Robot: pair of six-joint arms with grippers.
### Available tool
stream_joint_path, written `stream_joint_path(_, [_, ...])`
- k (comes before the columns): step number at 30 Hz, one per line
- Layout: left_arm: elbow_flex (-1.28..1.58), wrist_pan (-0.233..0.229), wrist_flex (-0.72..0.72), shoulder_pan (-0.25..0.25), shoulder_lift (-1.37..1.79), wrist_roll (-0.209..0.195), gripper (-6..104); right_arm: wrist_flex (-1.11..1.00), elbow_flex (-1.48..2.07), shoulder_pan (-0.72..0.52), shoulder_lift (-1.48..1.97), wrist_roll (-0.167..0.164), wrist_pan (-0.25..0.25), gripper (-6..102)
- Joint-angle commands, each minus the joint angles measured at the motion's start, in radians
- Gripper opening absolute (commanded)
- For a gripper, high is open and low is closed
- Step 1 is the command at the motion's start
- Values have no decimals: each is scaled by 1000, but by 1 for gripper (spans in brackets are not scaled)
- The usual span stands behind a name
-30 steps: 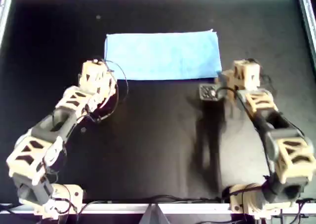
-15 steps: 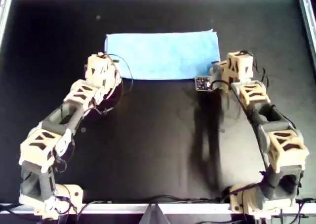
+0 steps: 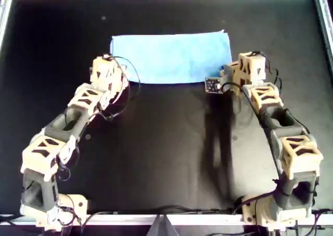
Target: Fold a cloth
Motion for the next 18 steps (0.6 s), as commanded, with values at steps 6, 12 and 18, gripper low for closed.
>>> stream_joint_path(6, [-49, 2, 0, -8, 21, -9, -5, -37, -71, 38, 40, 5, -11, -5])
stream_joint_path(12, [-40, -6, 6, -5, 32, 6, 1, -35, -44, 43, 41, 5, -9, 1])
stream_joint_path(18, [28, -6, 20, 95, 100, 6, 1, -29, -31, 43, 101, 5, -9, 1])
